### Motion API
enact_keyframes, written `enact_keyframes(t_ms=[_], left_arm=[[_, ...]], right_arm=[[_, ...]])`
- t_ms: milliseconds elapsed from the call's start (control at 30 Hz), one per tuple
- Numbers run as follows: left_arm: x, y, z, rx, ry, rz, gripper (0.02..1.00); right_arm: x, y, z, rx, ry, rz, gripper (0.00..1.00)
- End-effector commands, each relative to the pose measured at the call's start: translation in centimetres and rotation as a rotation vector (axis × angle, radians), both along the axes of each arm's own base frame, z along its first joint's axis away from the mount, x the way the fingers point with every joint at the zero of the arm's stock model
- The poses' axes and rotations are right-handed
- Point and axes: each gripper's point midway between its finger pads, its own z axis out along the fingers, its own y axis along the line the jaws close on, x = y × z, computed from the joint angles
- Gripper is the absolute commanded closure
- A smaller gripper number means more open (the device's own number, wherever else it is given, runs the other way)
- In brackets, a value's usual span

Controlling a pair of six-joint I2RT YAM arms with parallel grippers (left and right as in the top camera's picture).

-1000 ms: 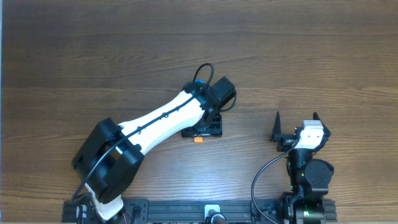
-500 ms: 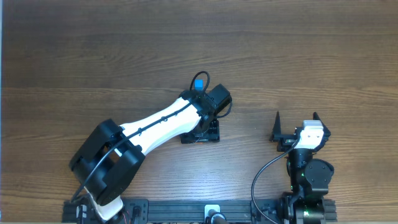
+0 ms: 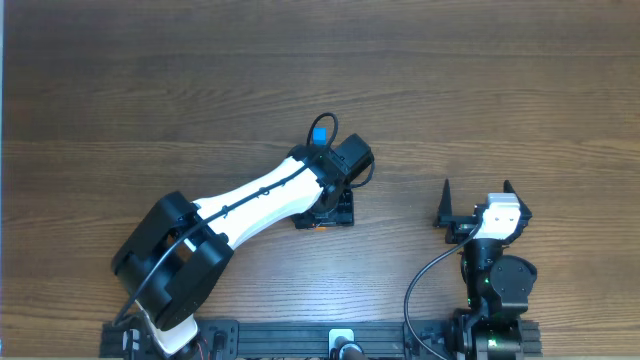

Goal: Stack Cubes

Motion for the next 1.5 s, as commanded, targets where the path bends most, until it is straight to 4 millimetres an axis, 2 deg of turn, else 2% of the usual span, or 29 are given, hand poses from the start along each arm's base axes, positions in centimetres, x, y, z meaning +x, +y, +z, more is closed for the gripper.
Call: enact_keyframes(t_ms=[33,367,500,700,1500], left_arm=[[-0.1,0.7,-0.4,0.018,0.0,0.017,0.397],[-0.3,0.9,-0.9,0.02,0.001,0.017,0.437],[-0.3,1.0,-1.0,0.022,0.003,0.017,0.522],[-0.4,1.0,-1.2,0.028,0.008,0.017,0.581],[-0.9,2.0,-2.1,0.051,0.027,0.036,0.684]], right_arm=[[0.0,-0.2,-0.1,0.002,-0.002,-0.012,0.009],[0.0,-0.2,-0.1,0.002,-0.002,-0.012,0.007],[0.0,-0.2,-0.1,0.002,-0.002,-0.012,0.009],[0.0,-0.2,-0.1,0.002,-0.002,-0.012,0.007],[0.0,-0.2,-0.1,0.002,-0.002,-0.012,0.009]])
